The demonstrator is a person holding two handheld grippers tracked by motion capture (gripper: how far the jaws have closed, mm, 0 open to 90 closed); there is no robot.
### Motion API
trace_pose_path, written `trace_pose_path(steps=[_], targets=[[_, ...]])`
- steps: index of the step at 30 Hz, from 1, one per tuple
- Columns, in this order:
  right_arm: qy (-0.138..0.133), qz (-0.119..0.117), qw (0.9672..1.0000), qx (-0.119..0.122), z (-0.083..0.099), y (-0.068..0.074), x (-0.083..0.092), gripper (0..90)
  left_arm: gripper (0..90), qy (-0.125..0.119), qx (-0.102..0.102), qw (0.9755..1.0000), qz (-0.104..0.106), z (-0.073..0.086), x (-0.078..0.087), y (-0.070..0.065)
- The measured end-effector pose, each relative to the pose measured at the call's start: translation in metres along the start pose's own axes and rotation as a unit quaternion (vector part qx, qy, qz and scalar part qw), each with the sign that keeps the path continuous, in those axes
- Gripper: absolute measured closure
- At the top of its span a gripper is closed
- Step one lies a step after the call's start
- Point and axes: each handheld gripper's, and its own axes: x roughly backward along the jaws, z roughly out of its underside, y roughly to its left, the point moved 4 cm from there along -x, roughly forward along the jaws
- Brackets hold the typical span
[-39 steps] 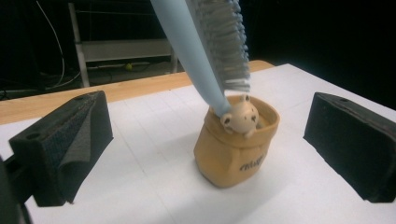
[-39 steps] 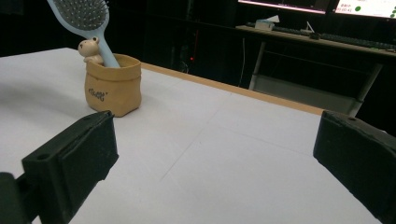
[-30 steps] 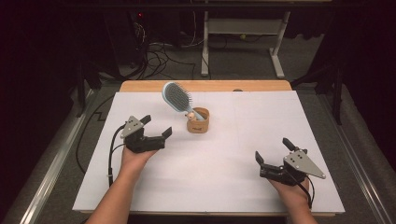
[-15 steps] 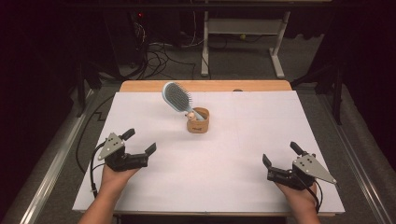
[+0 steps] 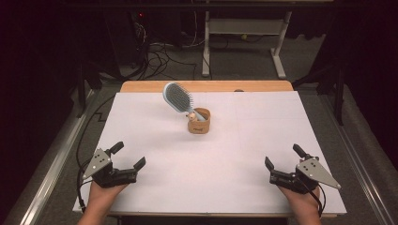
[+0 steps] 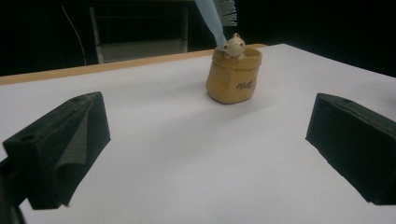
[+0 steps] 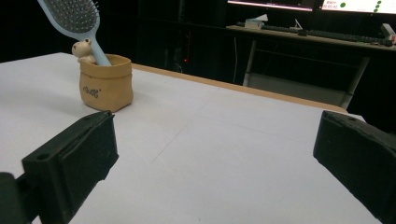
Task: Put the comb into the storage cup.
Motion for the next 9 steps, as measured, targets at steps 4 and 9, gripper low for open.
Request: trace_pose_path(steps=[4, 9], targets=[[0.0, 0.0, 1.0, -0.001, 0.0007, 0.0003, -0.0012, 0.3, 0.4, -0.001, -0.007, 1.0, -0.002, -0.001, -0.0001, -0.0005], [0.0, 0.001, 1.0, 0.0, 0.0006, 0.001, 0.0002, 0.3, 0.3, 0.006, -0.008, 1.0, 0.0, 0.0009, -0.0023, -0.001]])
